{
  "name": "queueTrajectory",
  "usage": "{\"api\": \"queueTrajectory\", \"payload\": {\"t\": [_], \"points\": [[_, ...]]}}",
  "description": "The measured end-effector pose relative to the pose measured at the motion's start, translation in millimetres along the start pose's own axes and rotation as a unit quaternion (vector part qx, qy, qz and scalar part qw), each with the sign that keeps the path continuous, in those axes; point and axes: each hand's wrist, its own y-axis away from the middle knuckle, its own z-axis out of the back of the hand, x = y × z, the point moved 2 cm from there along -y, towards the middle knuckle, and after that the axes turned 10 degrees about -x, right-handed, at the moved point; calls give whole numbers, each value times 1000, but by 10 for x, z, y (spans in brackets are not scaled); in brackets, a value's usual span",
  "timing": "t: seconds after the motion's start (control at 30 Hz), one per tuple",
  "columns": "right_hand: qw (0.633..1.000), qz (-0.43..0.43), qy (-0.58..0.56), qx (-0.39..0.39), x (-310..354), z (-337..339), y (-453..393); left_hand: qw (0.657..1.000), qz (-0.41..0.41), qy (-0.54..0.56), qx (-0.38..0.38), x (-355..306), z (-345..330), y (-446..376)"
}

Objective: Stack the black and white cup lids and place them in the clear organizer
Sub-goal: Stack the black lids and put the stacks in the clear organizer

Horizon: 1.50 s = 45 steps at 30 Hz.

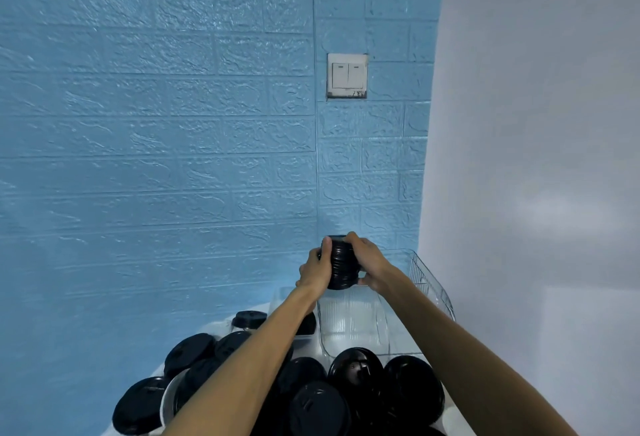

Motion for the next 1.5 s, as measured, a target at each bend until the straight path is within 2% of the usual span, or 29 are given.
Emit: {"api": "queueTrajectory", "payload": {"t": [0.17, 0.5, 0.8, 1.03, 1.17, 1.5], "points": [[1000, -11, -7, -9, 9, -11, -40, 996, 4, 88, 22, -115, 22, 67], [999, -11, -28, -28, 46, 52, -150, 999, -7, 53, 8, -233, -54, -28], [997, -36, -64, -3, -4, 39, -103, 999, -47, 6, -10, -180, -74, -33], [997, -48, -60, 17, -10, 12, -111, 1000, 0, 28, -8, -131, -41, -55], [997, -53, -59, 20, 5, 13, -149, 996, 40, 82, 7, -130, 19, -92], [998, -35, -52, 11, -44, -34, -357, 991, 40, 124, 17, -72, 100, -176]]}}
